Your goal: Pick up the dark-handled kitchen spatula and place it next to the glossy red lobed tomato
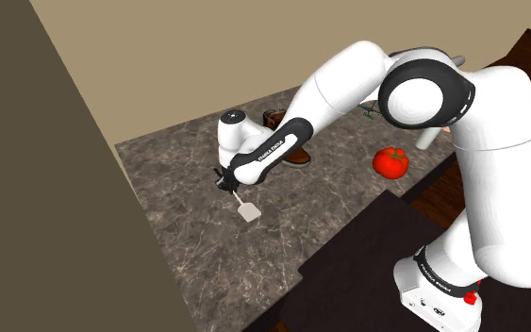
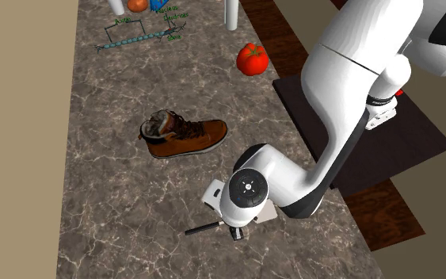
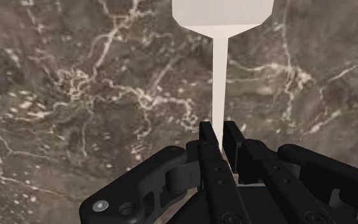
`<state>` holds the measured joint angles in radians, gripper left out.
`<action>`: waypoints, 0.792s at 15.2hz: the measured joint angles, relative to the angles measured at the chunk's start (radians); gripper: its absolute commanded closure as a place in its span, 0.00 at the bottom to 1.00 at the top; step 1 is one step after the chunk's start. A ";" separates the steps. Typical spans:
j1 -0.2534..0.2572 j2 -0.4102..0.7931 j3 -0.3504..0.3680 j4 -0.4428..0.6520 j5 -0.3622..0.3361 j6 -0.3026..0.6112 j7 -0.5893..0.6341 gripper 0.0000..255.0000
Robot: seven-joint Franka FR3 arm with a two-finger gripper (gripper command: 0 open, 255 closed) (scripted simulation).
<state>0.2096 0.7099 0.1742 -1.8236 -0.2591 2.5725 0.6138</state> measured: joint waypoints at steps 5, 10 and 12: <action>-0.007 -0.044 0.011 -0.011 0.011 -0.033 -0.007 1.00; -0.018 -0.095 0.024 -0.019 0.025 -0.075 -0.019 1.00; -0.022 -0.115 0.029 -0.026 0.030 -0.089 -0.023 1.00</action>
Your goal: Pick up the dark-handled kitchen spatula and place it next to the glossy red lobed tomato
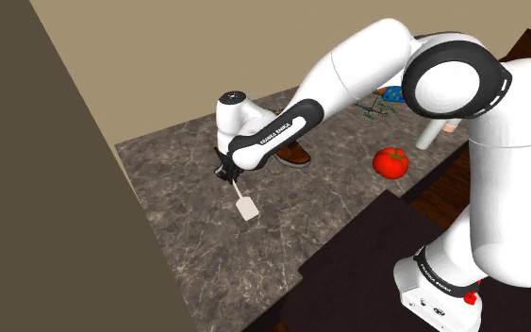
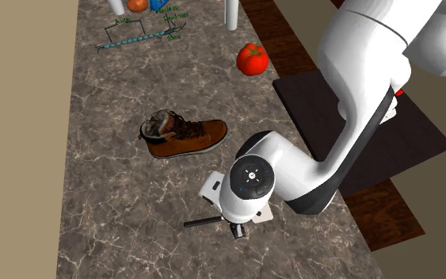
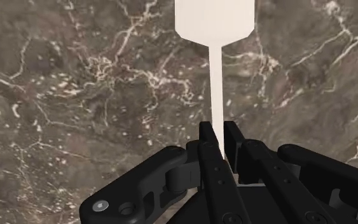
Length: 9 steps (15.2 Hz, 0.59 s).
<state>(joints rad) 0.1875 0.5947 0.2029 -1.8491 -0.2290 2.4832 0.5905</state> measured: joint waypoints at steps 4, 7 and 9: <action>-0.007 -0.036 0.009 0.000 0.012 -0.036 -0.009 1.00; -0.011 -0.068 0.017 -0.002 0.022 -0.064 -0.015 1.00; -0.013 -0.087 0.022 -0.001 0.028 -0.084 -0.018 1.00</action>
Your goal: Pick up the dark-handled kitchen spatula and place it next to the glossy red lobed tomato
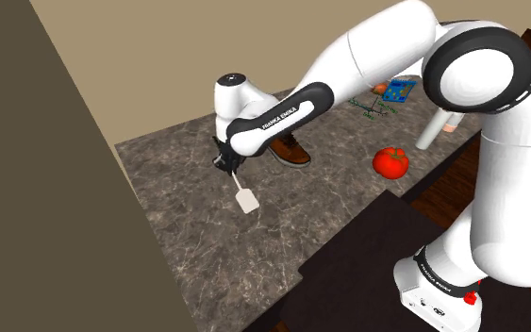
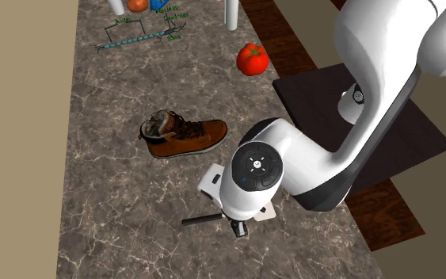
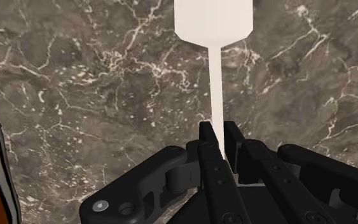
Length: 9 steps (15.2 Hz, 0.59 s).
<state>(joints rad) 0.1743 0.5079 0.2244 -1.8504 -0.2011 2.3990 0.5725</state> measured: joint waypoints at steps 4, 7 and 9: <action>-0.007 -0.030 0.007 0.011 0.012 -0.041 -0.012 1.00; -0.009 -0.058 0.013 0.014 0.021 -0.070 -0.016 1.00; -0.012 -0.072 0.016 0.023 0.028 -0.093 -0.021 1.00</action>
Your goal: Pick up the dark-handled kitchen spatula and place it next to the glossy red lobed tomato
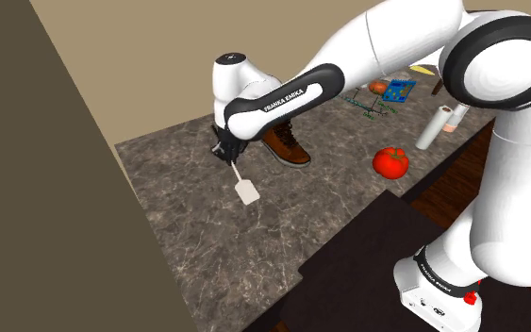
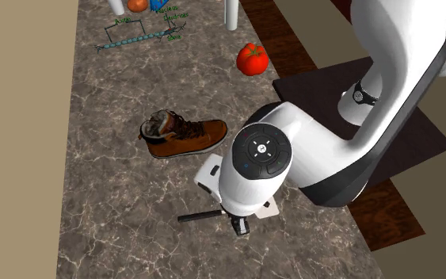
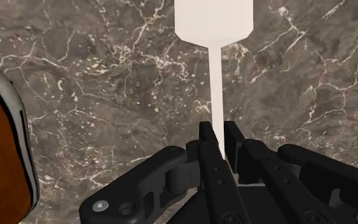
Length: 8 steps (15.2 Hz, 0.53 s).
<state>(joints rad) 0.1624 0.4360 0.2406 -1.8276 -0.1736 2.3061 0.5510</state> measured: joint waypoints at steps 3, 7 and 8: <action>-0.003 -0.024 0.005 0.009 0.009 -0.032 -0.006 1.00; -0.015 -0.057 0.008 0.001 0.021 -0.056 -0.023 1.00; -0.027 -0.067 0.005 -0.012 0.026 -0.052 -0.039 1.00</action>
<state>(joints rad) 0.1353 0.3689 0.2457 -1.8395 -0.1479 2.2540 0.5124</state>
